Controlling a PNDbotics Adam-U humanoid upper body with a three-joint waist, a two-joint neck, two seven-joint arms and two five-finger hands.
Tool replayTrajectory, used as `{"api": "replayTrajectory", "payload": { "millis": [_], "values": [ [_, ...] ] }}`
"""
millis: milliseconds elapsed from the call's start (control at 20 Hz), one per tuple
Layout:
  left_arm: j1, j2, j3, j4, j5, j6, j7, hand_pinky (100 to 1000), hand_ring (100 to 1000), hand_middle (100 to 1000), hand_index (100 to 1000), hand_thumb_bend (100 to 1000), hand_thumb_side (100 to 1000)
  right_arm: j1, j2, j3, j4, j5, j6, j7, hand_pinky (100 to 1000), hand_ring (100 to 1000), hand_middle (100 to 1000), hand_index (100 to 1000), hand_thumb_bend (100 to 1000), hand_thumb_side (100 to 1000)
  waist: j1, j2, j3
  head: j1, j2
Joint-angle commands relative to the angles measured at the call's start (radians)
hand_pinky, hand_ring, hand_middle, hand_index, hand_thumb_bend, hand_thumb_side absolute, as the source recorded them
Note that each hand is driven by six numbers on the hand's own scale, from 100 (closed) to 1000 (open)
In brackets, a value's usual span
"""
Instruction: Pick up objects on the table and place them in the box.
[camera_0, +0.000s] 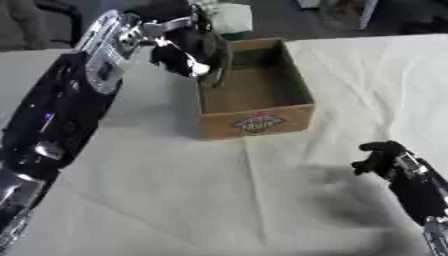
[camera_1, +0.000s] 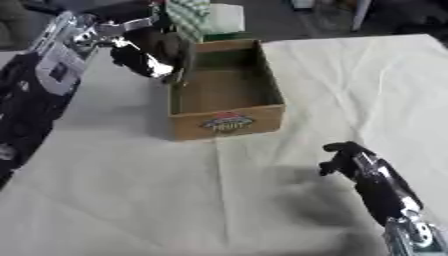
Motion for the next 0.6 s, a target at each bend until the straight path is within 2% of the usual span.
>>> {"api": "replayTrajectory", "payload": {
  "millis": [50,350,600],
  "values": [
    [-0.051,-0.028,0.025,0.073,-0.08,-0.03,0.03,612,408,371,554,100,182,-0.021,-0.002,0.006,-0.013,-0.003,-0.001,0.012,748,527,408,727,100,856,-0.003,-0.01,-0.012,0.012,-0.02],
    [-0.071,-0.092,0.06,0.195,-0.217,-0.038,0.144,620,438,408,575,100,172,-0.032,0.003,0.011,-0.015,-0.008,-0.001,0.018,748,527,408,727,100,853,-0.003,-0.001,-0.048,0.021,-0.03],
    [-0.068,-0.115,0.086,0.253,-0.302,-0.001,0.276,622,451,422,585,100,162,-0.039,0.006,0.015,-0.017,-0.012,-0.001,0.023,748,527,408,727,100,850,-0.003,0.002,-0.068,0.027,-0.037]
  ]
}}
